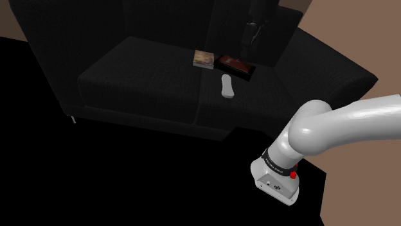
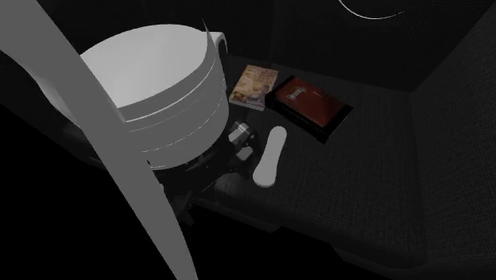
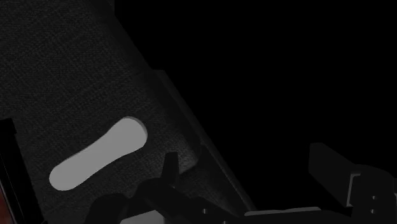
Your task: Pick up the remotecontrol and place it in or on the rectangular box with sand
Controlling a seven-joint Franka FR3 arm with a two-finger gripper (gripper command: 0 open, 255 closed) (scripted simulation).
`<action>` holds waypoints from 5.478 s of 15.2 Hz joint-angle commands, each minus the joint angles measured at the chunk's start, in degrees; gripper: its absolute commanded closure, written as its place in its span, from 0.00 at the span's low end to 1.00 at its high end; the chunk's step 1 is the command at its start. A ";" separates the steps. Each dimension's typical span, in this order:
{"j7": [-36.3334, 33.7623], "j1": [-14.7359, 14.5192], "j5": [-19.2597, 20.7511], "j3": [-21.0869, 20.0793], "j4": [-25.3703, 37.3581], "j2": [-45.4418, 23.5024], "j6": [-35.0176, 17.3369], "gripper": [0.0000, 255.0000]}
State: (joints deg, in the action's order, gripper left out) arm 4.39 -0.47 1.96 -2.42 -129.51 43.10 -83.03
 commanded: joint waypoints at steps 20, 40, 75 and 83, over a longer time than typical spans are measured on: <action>-19.58 14.12 1.46 7.21 -10.63 -20.49 -35.79 0.00; -25.89 19.02 -0.67 11.82 -12.41 -37.37 -56.50 0.00; -26.95 19.18 0.60 11.14 -4.03 -28.30 -39.12 1.00; -24.70 19.78 0.32 12.45 2.41 -30.48 -34.89 1.00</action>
State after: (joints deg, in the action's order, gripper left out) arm -21.52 18.96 2.40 9.28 -128.71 14.03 -118.13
